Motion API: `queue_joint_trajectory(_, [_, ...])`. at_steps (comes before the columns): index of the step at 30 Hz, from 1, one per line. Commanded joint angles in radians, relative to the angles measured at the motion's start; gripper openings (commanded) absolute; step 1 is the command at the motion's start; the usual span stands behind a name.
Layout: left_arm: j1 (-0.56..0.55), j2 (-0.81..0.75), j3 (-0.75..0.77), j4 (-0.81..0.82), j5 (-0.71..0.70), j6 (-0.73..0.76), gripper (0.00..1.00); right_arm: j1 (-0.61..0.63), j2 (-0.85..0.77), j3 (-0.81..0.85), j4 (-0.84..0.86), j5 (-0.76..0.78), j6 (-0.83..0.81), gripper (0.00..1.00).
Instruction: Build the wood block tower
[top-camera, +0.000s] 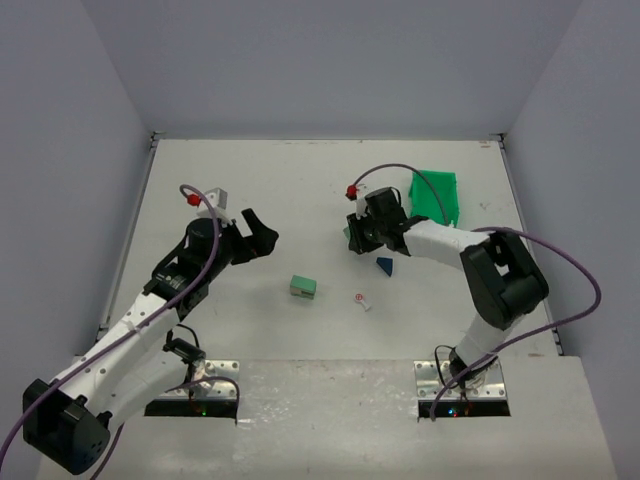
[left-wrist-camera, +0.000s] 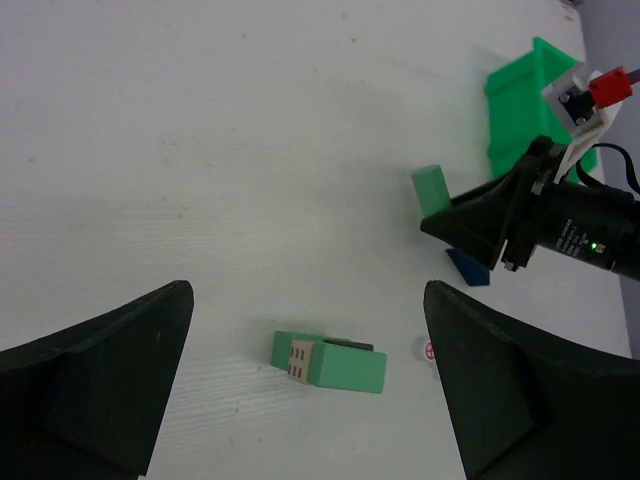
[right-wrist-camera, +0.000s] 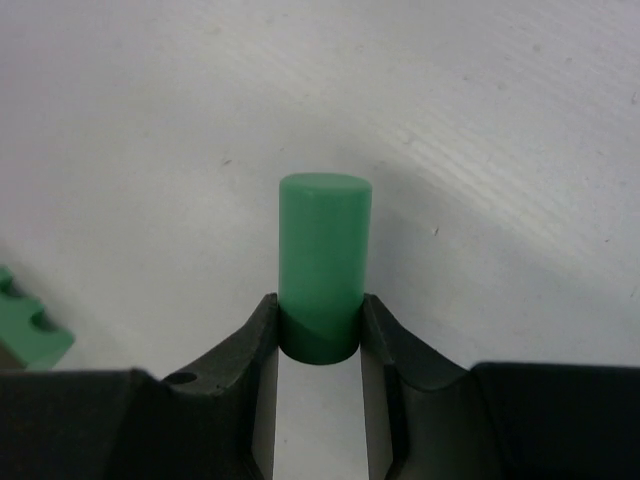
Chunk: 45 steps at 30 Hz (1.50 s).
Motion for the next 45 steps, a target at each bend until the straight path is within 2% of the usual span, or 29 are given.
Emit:
queue_joint_trajectory(1, [-0.013,0.035,0.016,0.181,0.342,0.01,1.0,0.006,-0.251,-0.169,0.311,-0.238,-0.145,0.05])
queue_joint_trajectory(4, [-0.028,0.052,0.008,0.23,0.412,-0.003,1.0,0.027,-0.355,-0.27,0.393,-0.352,-0.183,0.04])
queue_joint_trajectory(8, [-0.094,0.052,0.002,0.284,0.386,-0.018,1.0,0.078,-0.446,-0.323,0.43,-0.475,-0.22,0.05])
queue_joint_trajectory(15, [-0.254,0.128,0.026,0.298,0.275,-0.024,1.0,0.195,-0.526,-0.383,0.512,-0.491,-0.273,0.07])
queue_joint_trajectory(19, [-0.276,0.145,0.028,0.295,0.245,-0.035,0.99,0.197,-0.561,-0.418,0.567,-0.487,-0.237,0.07])
queue_joint_trajectory(22, [-0.284,0.127,0.024,0.291,0.219,-0.038,0.95,0.199,-0.588,-0.436,0.587,-0.487,-0.238,0.07])
queue_joint_trajectory(23, [-0.285,0.122,0.024,0.289,0.223,-0.038,0.92,0.197,-0.597,-0.442,0.587,-0.492,-0.21,0.07])
queue_joint_trajectory(24, [-0.286,0.121,0.024,0.292,0.227,-0.036,0.81,0.199,-0.601,-0.443,0.587,-0.496,-0.201,0.07])
queue_joint_trajectory(25, [-0.286,0.12,0.022,0.292,0.232,-0.035,0.8,0.199,-0.604,-0.444,0.582,-0.502,-0.202,0.07])
queue_joint_trajectory(27, [-0.288,0.126,0.021,0.301,0.246,-0.038,0.67,0.199,-0.604,-0.45,0.587,-0.518,-0.199,0.07])
queue_joint_trajectory(34, [-0.288,0.154,0.021,0.322,0.283,-0.042,0.61,0.2,-0.596,-0.448,0.582,-0.519,-0.203,0.08])
queue_joint_trajectory(43, [-0.295,0.153,0.018,0.347,0.308,-0.043,0.27,0.199,-0.575,-0.429,0.592,-0.513,-0.207,0.08])
queue_joint_trajectory(45, [-0.295,0.155,0.018,0.35,0.31,-0.041,0.23,0.2,-0.57,-0.423,0.59,-0.518,-0.209,0.08])
